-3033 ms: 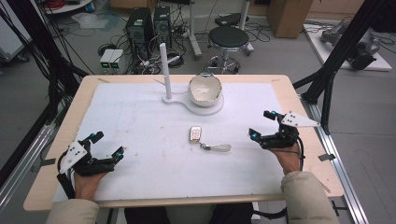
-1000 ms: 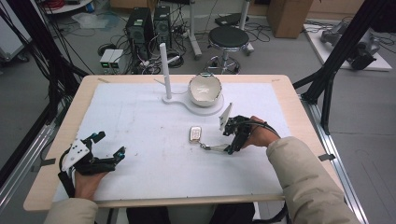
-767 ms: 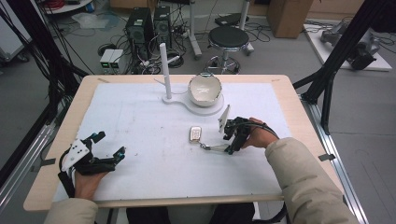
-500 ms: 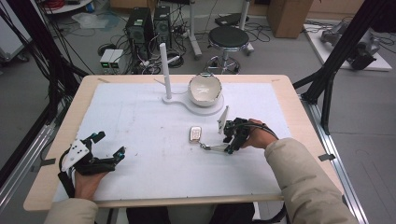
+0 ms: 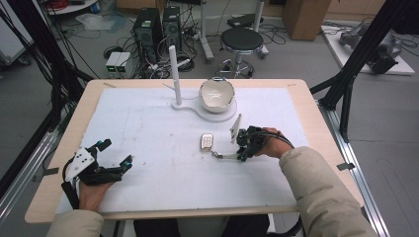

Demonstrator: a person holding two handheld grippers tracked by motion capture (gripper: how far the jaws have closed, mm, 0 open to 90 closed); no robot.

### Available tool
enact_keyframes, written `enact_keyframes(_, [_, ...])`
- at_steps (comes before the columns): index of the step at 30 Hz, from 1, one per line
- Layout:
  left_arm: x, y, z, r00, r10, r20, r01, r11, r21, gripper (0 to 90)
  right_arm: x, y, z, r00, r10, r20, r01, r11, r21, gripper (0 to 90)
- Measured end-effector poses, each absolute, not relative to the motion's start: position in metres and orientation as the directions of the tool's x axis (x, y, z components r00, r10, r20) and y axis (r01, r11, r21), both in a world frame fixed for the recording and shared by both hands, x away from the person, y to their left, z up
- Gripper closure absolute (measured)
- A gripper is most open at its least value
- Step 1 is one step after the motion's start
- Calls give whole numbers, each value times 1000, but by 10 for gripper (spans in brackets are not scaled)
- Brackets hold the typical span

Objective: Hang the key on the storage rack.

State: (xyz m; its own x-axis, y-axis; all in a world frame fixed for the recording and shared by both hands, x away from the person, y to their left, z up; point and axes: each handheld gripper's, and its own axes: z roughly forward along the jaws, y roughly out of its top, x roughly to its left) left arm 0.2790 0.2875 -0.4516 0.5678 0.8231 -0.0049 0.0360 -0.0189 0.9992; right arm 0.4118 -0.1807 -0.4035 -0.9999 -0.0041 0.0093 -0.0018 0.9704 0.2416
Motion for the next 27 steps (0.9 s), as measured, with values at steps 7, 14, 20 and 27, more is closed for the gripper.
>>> enact_keyframes(7, [279,287,-451,565,825,-10,39,-15,999,18,410,-181,-402,-1000,0,4,1,970,245,830])
enact_keyframes(14, [279,287,-451,559,829,-8,39,-17,999,18,408,-182,-400,-999,47,14,49,965,259,846])
enact_keyframes(20, [280,288,-451,552,833,-22,52,-8,999,18,406,-183,-391,-993,118,14,117,944,309,858])
enact_keyframes(27, [284,290,-448,564,826,-1,71,-47,996,17,401,-188,-375,-992,128,9,122,918,378,862])
